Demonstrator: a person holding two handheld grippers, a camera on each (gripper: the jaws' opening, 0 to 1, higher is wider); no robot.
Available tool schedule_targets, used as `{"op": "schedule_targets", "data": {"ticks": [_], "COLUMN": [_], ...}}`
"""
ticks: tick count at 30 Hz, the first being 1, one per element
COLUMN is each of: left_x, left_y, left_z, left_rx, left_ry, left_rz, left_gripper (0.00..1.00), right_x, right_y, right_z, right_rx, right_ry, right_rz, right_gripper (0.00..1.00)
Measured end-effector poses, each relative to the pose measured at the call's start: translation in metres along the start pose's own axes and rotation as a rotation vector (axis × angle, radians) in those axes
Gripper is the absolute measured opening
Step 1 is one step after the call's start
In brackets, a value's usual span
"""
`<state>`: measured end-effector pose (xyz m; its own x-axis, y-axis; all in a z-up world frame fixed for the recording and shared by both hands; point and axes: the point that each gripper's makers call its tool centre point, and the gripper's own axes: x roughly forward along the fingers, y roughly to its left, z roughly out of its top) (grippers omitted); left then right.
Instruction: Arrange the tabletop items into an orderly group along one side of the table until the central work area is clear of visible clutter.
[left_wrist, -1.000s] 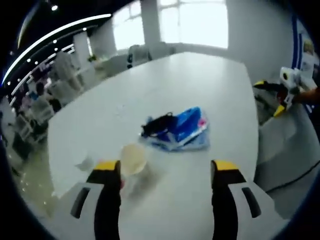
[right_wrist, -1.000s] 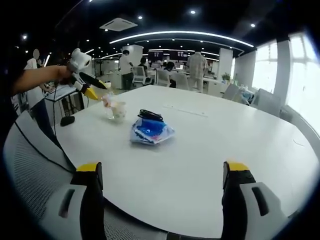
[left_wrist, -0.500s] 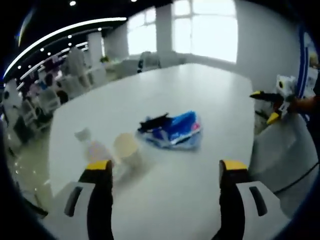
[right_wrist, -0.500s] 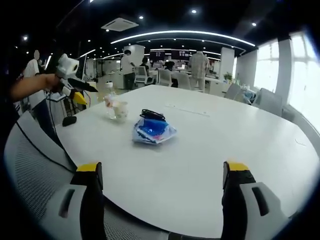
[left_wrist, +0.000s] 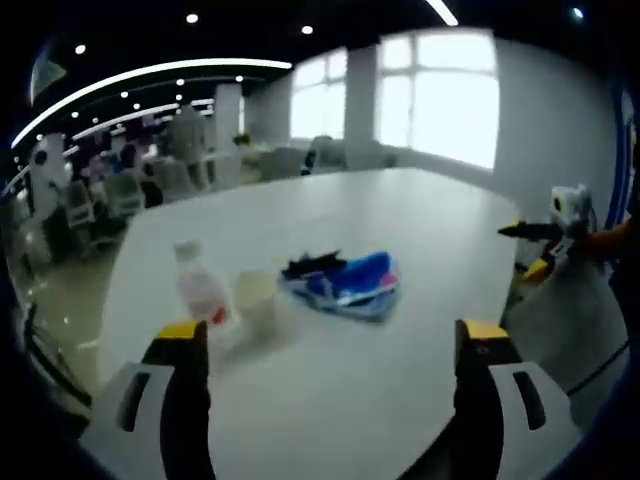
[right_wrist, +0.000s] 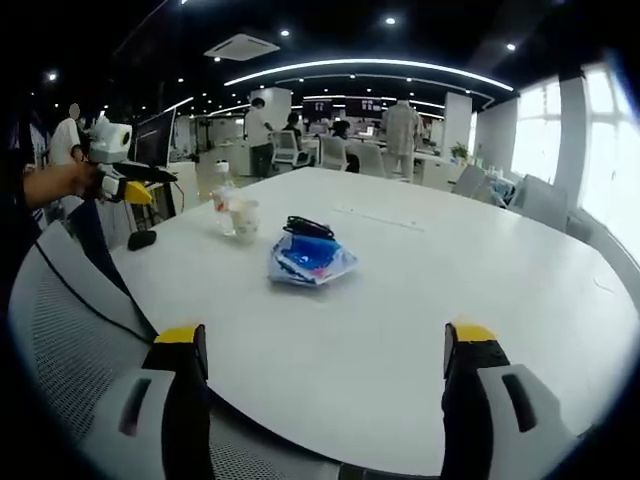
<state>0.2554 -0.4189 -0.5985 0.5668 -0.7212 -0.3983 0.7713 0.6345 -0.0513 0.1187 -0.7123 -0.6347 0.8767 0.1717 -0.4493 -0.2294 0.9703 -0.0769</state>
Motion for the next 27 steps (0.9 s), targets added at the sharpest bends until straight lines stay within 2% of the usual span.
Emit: {"op": "schedule_targets", "data": {"ticks": [7, 12, 13, 16, 23, 25, 27], "left_x": [-0.014, -0.027, -0.031, -0.036, -0.04, -0.038, -0.039], "left_y": [-0.014, -0.018, -0.02, -0.024, -0.035, -0.035, -0.033], "left_z": [-0.001, -0.009, -0.01, -0.017, -0.033, -0.04, -0.04], "left_rx": [0.015, 0.01, 0.026, 0.081, 0.06, 0.054, 0.04], "left_ry": [-0.022, -0.033, -0.045, -0.032, -0.039, -0.033, -0.03], "left_rz": [0.043, 0.091, 0.102, 0.124, 0.143, 0.146, 0.151], "left_gripper": [1.0, 1.0, 1.0, 1.0, 1.0, 1.0, 1.0], "right_x": [-0.001, -0.001, -0.001, -0.001, -0.001, -0.001, -0.001], "right_y": [-0.002, -0.001, -0.001, -0.001, 0.001, 0.0, 0.0], "right_z": [0.001, 0.001, 0.001, 0.001, 0.001, 0.001, 0.001], "right_rx": [0.004, 0.005, 0.005, 0.006, 0.003, 0.005, 0.005], "right_ry": [-0.005, -0.007, -0.007, -0.007, -0.006, -0.007, -0.005], "right_rz": [-0.009, -0.01, -0.01, -0.01, -0.002, -0.004, -0.004], "right_gripper": [0.98, 0.98, 0.98, 0.98, 0.99, 0.99, 0.99]}}
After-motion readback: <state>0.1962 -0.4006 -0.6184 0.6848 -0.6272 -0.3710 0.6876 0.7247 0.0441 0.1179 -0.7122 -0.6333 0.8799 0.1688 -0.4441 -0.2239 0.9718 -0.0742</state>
